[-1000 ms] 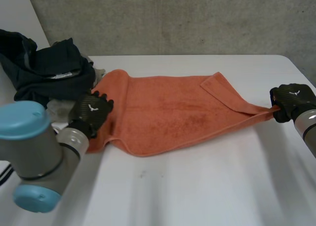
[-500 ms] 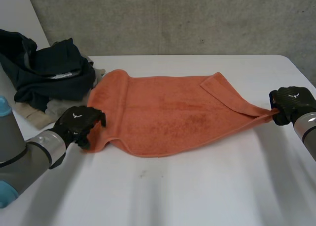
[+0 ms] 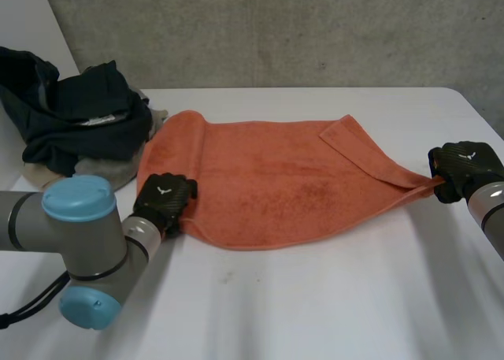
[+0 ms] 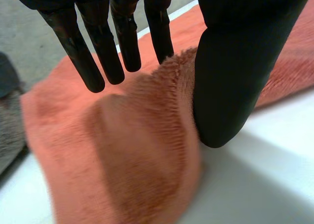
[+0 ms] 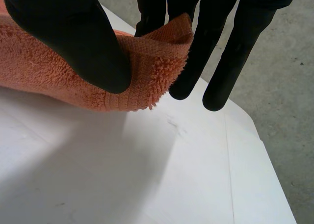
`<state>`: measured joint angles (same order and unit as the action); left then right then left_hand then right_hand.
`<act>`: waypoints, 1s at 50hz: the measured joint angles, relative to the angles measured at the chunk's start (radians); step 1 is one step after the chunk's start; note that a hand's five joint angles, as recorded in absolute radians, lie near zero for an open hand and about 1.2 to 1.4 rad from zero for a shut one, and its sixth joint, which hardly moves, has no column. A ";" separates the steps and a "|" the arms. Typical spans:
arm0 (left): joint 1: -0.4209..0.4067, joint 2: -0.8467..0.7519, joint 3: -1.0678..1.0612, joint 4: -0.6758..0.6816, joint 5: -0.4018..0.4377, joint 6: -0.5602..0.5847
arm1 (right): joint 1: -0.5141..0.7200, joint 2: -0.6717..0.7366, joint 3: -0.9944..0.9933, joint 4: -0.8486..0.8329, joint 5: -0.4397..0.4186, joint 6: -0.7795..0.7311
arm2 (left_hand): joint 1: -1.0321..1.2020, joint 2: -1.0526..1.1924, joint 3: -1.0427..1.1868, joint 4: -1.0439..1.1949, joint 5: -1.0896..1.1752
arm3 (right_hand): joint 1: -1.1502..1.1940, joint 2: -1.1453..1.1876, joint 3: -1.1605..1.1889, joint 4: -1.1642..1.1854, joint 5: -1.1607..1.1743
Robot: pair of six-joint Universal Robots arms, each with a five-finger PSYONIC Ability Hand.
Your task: Fold the laundry.
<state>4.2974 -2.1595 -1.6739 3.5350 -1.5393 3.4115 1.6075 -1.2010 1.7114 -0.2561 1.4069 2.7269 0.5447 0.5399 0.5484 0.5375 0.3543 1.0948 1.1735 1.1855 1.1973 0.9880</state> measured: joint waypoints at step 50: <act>0.156 0.742 -0.101 -0.543 0.053 0.469 | -0.197 -0.474 -0.233 0.786 0.007 -0.493 | 0.613 0.653 0.639 0.660 0.662 | 0.000 0.000 0.000 0.000 0.000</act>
<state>4.4529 -1.4170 -1.7749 2.9917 -1.4866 3.8804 1.4109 -1.6754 1.4788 0.5294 1.4137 2.2336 1.1580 1.1925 1.1877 1.1975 1.0167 1.0948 1.1735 1.1855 1.1973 0.9880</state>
